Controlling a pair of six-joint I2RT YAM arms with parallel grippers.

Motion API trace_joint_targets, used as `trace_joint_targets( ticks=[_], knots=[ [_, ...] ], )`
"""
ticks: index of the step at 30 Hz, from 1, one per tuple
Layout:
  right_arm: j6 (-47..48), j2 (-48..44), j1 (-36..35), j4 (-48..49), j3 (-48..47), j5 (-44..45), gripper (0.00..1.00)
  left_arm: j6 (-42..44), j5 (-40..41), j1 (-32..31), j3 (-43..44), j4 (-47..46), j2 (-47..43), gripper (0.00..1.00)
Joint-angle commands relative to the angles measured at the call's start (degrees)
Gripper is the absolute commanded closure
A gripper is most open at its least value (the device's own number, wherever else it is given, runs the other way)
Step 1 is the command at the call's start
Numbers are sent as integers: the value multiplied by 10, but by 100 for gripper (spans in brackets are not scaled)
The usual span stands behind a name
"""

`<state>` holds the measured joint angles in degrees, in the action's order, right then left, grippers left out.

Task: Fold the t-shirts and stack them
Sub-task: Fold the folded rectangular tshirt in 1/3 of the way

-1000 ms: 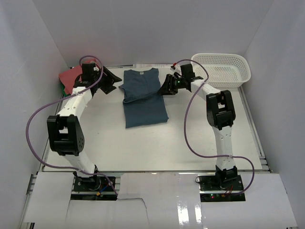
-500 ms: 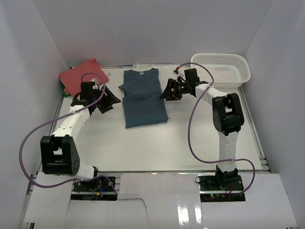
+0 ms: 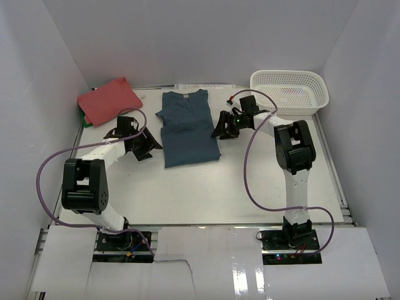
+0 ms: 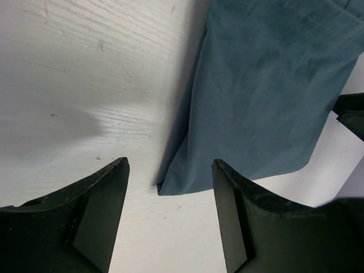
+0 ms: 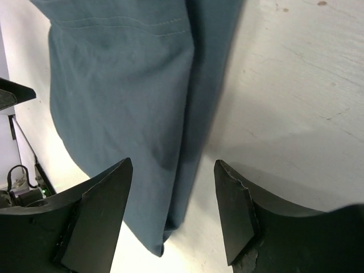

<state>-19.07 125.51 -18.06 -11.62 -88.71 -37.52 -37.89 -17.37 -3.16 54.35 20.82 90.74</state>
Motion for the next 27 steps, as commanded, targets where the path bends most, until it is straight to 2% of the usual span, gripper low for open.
trace_joint_targets(
  ticks=[1, 10, 16, 21, 24, 25, 26, 27],
  knots=[
    [11, 16, -4, 2, -15, 5, 35, 10, -7, -16, 18, -21, 15, 30],
    [8, 32, -11, 6, -17, -2, 38, 9, 20, -54, 59, -19, 81, 29],
    [3, 47, -16, -1, -28, -13, 44, 10, 23, -57, 75, -19, 109, 30],
    [1, 54, -19, 2, -26, -24, 57, 18, 28, -57, 87, -16, 116, 30],
    [-1, 54, -20, 5, -23, -28, 69, 19, 25, -58, 91, -14, 124, 30],
    [-2, 54, -20, 6, -20, -28, 84, 20, 24, -58, 93, -13, 127, 30],
    [-2, 53, -20, 7, -18, -28, 91, 22, 24, -57, 94, -14, 129, 30],
    [-2, 52, -20, 10, -16, -29, 92, 23, 22, -58, 96, -14, 135, 30]
  ],
)
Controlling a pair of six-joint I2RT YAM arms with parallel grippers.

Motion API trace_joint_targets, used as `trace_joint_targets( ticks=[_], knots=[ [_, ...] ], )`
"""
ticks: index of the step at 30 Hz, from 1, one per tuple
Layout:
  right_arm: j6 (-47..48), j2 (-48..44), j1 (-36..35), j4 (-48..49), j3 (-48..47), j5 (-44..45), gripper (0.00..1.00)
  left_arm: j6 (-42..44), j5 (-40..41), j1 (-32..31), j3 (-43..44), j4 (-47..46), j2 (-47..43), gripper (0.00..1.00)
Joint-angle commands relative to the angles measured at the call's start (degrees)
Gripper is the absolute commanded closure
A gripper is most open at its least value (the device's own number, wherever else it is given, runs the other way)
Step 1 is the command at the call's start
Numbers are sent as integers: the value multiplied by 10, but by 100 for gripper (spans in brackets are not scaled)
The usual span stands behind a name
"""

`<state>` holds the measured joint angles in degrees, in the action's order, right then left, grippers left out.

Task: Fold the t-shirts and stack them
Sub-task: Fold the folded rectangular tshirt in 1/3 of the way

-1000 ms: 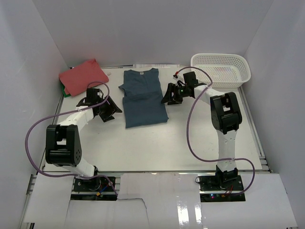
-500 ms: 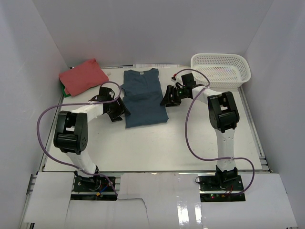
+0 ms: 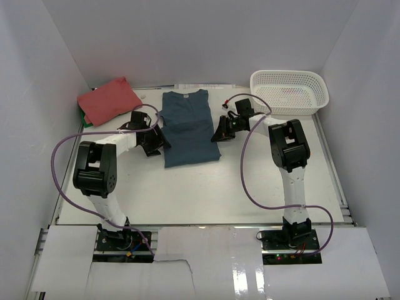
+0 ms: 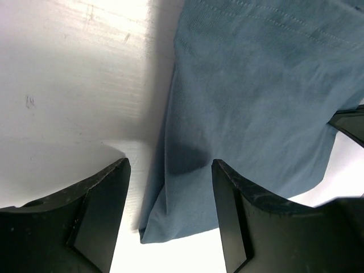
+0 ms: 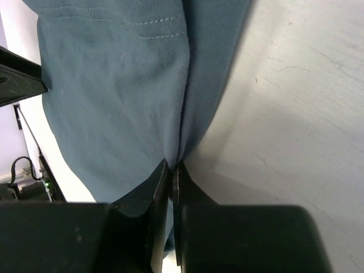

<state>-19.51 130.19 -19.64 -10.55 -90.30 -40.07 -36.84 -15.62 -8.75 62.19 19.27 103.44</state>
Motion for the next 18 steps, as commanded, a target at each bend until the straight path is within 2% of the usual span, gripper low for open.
trace_joint_targets(
  ticks=[1, 7, 18],
  knots=[
    [3, 4, -4, -1, 2, -3, 92, 14, 5, -2, 20, 2, 11, 30],
    [5, -15, -5, 2, 30, 9, 92, 23, 5, -3, 36, 2, 39, 30],
    [-29, -92, -6, 80, 173, 19, 92, 25, 9, -17, 64, 3, 63, 31]
  ],
)
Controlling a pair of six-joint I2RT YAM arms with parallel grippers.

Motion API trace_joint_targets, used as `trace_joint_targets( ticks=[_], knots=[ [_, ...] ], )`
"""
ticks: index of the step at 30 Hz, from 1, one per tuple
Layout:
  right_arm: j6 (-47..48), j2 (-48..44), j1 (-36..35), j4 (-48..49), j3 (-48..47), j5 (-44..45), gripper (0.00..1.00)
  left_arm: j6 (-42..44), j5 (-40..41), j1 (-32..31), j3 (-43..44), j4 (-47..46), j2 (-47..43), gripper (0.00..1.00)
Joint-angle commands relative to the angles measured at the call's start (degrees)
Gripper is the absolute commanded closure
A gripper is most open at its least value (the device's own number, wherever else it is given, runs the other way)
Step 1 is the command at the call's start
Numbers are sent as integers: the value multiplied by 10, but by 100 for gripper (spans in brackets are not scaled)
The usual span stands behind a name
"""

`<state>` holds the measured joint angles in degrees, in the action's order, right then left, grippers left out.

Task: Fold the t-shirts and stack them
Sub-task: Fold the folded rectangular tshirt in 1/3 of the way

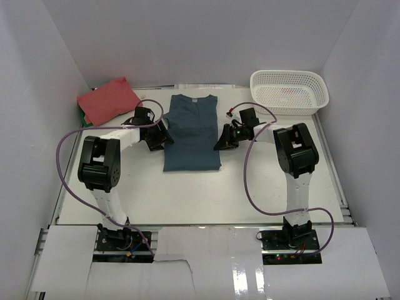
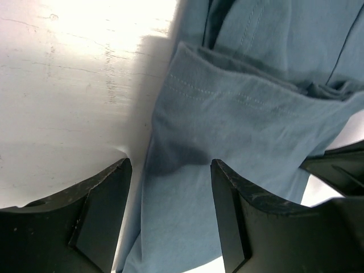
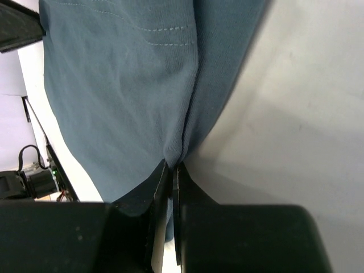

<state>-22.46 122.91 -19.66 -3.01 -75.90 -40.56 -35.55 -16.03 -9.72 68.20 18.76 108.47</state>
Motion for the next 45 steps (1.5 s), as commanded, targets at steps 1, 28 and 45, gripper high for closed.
trace_joint_targets(
  ticks=[1, 28, 45],
  knots=[
    [0, -28, -6, 6, 41, 25, 92, 11, 13, -10, 4, 8, 12, 31],
    [29, -64, -10, -49, 61, 47, 92, 37, -82, -14, -89, 20, -247, 34],
    [48, -150, -20, -66, 170, 62, 92, -48, -274, -43, -276, -226, -258, 34]
  ],
)
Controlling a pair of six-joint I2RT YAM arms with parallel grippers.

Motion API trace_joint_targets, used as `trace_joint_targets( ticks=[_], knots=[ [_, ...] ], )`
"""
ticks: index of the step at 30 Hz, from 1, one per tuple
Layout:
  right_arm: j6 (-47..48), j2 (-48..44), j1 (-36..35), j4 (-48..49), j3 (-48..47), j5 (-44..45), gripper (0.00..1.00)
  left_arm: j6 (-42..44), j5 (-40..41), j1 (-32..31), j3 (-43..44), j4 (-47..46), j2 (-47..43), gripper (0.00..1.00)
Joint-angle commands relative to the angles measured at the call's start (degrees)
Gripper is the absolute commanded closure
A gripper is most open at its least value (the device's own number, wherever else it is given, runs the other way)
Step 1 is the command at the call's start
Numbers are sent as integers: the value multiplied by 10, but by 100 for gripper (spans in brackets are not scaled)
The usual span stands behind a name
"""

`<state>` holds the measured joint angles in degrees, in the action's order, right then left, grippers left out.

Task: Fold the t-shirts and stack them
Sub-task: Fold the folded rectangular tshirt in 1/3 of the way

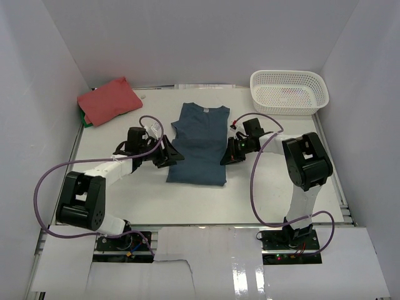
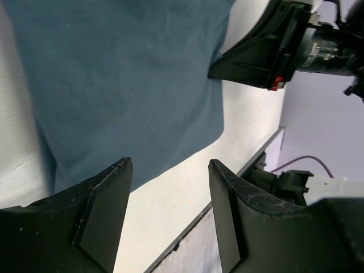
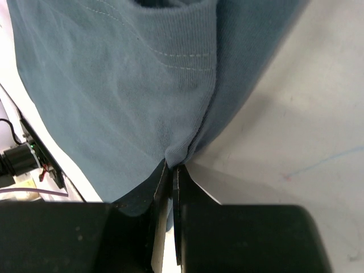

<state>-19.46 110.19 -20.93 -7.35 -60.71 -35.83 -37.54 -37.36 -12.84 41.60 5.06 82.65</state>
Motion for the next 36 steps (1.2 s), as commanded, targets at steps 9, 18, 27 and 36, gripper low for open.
trace_joint_targets(
  ticks=[9, 18, 27, 36],
  knots=[
    [32, -31, -10, -46, 22, 37, 92, -43, -103, -70, -15, -158, 66, 35],
    [37, -26, -9, -57, 16, 38, 92, -74, -139, -74, -72, -268, 103, 66],
    [36, -23, -9, -59, 10, 35, 92, -61, -106, -81, -83, -285, 177, 100],
    [54, -53, -9, -109, -26, 115, 77, -75, -92, -86, -122, -345, 228, 100]
  ],
)
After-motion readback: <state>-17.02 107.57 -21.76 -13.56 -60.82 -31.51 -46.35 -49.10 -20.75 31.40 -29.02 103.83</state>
